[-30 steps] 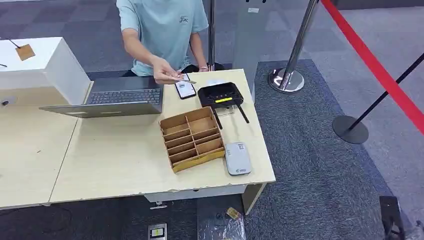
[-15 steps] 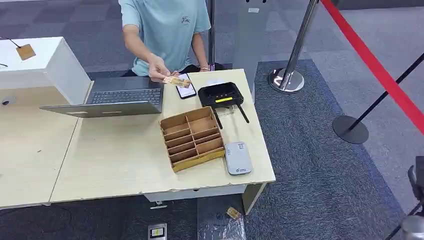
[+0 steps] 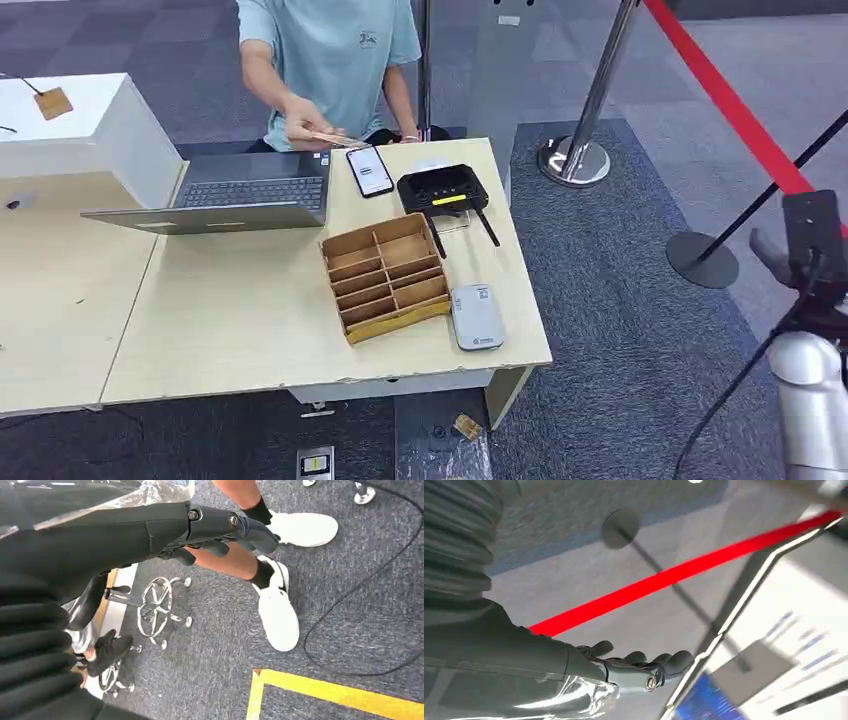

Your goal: Pass the card to the sensor for recognition and then transmit it.

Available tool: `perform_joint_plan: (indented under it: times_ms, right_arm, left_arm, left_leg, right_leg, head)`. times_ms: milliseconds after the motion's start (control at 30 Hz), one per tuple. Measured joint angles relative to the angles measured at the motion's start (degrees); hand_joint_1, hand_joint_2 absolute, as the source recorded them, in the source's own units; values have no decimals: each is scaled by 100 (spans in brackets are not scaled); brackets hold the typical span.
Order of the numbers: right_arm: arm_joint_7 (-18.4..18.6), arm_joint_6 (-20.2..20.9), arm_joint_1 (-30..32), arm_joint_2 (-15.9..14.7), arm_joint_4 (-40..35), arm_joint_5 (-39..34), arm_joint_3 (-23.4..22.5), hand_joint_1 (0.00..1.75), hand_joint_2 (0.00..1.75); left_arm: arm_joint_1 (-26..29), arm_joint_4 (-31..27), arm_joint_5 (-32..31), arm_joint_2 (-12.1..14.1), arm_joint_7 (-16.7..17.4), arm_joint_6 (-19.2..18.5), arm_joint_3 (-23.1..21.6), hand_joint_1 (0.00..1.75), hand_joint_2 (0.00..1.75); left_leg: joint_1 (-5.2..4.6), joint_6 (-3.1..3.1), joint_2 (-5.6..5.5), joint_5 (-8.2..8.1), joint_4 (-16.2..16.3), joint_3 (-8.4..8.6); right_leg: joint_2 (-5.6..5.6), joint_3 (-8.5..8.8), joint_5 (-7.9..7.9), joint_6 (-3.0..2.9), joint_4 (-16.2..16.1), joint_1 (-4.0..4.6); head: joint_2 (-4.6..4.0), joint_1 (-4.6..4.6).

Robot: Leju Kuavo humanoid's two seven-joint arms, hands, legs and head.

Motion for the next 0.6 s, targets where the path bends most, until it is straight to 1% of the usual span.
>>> perform_joint_plan:
  times_ms: [167, 233, 433, 500, 567, 600]
  right_arm:
    - [109, 382, -511, 50, -257, 137, 899, 0, 175]
    - [149, 498, -680, 79, -306, 197, 1160, 0, 175]
    - [229, 928, -1292, 199, -432, 406, 2200, 0, 175]
    - [260, 1014, -1422, 223, -454, 444, 2392, 0, 175]
    - [284, 1140, -1631, 267, -467, 509, 2731, 0, 175]
    - [290, 1204, -1718, 291, -478, 537, 2901, 0, 0]
  left_arm:
    - [-5, 0, -35, 0, -39, -17, -26, 0, 175]
    - [-6, 0, -46, 0, -74, -42, -26, 0, 175]
    - [-9, 0, -100, 0, -120, -85, -85, 0, 175]
    - [-10, 0, -111, 0, -138, -103, -111, 0, 175]
    - [-10, 0, -127, 0, -157, -114, -151, 0, 175]
    - [-11, 0, -131, 2, -171, -118, -157, 0, 175]
  left_leg:
    - [1, -1, -7, 2, 0, -4]
    - [1, -1, -11, 3, 0, -8]
    - [1, -1, -22, 5, 0, -13]
    - [1, -1, -23, 6, 0, -13]
    - [1, -2, -23, 7, 0, -12]
    - [3, -2, -24, 8, 0, -12]
  right_leg:
    - [-6, -1, 0, 0, 1, 1]
    - [-9, -3, 0, 0, 1, 0]
    - [-11, -9, 0, 0, 2, 1]
    - [-11, -10, 0, 0, 2, 1]
    - [-11, -14, 0, 0, 3, 1]
    - [-11, -15, 0, 0, 3, 1]
  head:
    - [0, 0]
    - [0, -2]
    - [0, -2]
    - [0, -2]
    - [0, -2]
    - [0, -4]
